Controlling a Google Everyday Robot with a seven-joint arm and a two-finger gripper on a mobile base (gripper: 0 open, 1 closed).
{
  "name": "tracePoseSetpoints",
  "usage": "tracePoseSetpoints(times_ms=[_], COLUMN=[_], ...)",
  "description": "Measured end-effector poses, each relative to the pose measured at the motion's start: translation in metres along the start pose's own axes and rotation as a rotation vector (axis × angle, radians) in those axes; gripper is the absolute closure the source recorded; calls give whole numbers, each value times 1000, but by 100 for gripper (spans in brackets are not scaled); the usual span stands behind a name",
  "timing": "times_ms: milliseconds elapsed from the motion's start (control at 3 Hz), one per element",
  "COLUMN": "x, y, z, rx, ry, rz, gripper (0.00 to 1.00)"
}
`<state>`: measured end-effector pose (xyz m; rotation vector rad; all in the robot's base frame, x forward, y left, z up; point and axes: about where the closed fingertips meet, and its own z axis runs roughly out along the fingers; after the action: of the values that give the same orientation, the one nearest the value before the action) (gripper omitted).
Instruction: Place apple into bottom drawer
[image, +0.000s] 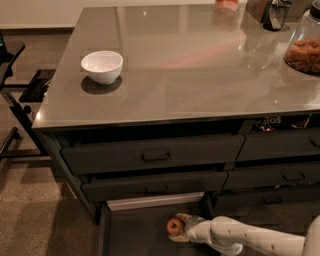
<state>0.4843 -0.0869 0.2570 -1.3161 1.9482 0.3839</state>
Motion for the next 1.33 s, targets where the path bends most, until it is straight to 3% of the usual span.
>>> tracePoseSetpoints(times_ms=[667, 1333], x=[44, 80], y=[6, 0], z=[49, 100], rx=[27, -13], ry=[9, -43], rz=[118, 241], gripper=[100, 100])
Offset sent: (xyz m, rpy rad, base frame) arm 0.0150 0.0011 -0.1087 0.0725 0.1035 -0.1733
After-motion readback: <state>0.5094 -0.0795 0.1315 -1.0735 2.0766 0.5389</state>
